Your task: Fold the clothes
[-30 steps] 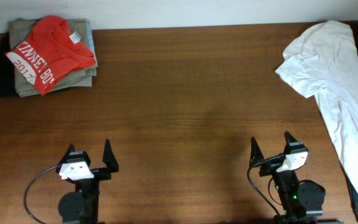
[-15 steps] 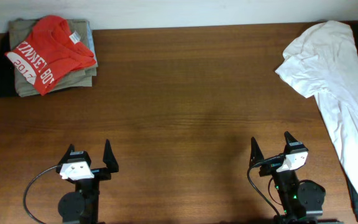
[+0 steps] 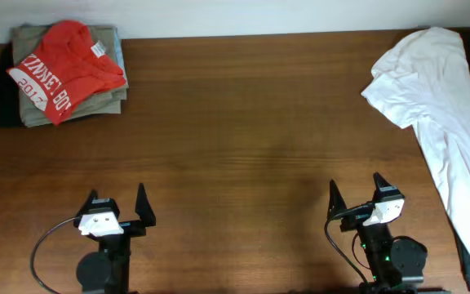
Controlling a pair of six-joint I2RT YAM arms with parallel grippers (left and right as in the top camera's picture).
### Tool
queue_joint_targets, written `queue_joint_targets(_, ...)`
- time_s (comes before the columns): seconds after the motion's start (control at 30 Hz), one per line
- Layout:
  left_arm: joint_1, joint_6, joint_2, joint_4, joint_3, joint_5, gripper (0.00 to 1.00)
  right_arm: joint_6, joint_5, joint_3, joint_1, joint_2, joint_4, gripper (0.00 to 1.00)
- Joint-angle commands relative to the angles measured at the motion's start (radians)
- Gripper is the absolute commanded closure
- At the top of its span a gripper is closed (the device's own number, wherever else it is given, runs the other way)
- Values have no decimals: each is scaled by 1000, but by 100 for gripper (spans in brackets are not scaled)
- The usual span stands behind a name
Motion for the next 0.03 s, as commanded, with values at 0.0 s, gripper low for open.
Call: queue_joint_targets(0.0, 4, 19, -8, -1, -8, -14, 1, 3, 5, -5, 4, -7, -7, 2)
